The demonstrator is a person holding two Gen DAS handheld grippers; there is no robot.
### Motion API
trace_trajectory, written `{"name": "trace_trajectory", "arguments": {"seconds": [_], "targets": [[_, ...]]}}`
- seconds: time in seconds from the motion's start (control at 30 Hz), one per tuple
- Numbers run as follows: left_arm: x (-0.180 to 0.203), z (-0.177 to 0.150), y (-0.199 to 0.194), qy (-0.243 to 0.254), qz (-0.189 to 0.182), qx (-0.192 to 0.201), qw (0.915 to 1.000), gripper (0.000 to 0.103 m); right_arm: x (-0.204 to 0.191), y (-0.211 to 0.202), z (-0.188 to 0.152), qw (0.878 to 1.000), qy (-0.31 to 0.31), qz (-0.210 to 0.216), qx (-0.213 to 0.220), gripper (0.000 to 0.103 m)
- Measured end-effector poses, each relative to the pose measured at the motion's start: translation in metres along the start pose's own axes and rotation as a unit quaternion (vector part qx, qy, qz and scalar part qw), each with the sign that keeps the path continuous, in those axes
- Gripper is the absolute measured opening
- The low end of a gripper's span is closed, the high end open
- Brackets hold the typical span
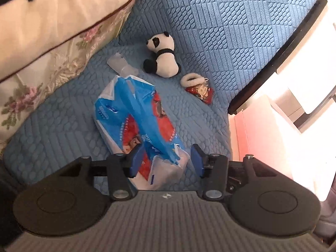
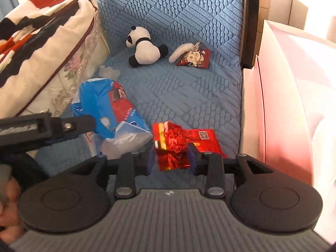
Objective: Organize soft objects
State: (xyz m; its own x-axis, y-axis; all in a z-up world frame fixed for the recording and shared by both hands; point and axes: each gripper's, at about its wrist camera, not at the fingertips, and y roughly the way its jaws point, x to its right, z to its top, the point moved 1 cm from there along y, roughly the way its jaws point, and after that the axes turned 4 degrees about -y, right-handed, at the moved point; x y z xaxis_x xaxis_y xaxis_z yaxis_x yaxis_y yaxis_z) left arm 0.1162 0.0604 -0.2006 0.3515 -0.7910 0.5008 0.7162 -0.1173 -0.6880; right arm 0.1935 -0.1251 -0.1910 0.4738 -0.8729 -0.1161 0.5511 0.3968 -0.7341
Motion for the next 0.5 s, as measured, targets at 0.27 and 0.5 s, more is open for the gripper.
{"name": "trace_trajectory", "arguments": {"seconds": [0.27,0.5], "targets": [[0.007,0.006,0.018,-0.011,0.018,0.008,0.9997,0.059,0.000,0.003,0.001,1.000,-0.001,0.006,0.009,0.055],[-0.002,0.007,0.035,-0.030,0.045,-0.004,0.9985,0.059,-0.001,0.027,-0.001,1.000,0.001,0.007,-0.013,0.055]]}}
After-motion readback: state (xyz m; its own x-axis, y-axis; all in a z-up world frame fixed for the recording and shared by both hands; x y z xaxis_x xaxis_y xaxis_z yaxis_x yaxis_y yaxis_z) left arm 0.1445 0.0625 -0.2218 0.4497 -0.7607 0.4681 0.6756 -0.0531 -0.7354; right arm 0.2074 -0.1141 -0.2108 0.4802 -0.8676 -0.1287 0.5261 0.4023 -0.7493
